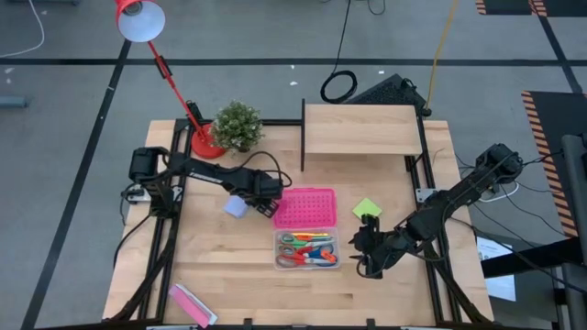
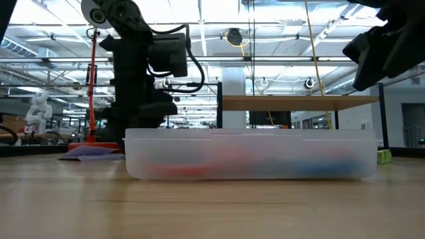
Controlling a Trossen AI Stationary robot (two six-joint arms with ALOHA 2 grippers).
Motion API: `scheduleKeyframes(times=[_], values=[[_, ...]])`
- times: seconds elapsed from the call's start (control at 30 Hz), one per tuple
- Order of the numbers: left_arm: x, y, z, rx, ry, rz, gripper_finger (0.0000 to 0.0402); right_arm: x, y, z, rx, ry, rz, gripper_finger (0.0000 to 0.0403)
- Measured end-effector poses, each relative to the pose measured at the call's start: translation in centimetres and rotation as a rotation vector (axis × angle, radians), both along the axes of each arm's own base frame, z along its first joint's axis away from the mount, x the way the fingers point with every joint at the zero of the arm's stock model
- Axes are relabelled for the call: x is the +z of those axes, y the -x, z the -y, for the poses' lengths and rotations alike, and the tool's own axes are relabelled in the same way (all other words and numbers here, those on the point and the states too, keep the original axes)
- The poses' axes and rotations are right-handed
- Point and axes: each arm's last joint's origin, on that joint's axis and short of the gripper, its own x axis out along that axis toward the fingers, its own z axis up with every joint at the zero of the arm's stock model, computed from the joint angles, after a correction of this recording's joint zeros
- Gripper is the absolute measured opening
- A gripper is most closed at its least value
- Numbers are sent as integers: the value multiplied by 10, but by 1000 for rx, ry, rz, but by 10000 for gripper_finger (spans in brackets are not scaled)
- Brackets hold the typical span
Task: Pack school essentials
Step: Put the green eraser into the pink supply box
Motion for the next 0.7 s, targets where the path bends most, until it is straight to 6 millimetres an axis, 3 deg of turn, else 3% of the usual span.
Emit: scheduleKeyframes(times=[0.37,0.5,0.7], values=[[34,6,22,-181,-28,106,241,0,0,0,-2,-3,3,198],[43,13,29,-104,-74,109,241,0,0,0,-3,-3,4,198],[39,16,29,37,-94,73,239,1,-1,0,-7,-9,9,198]])
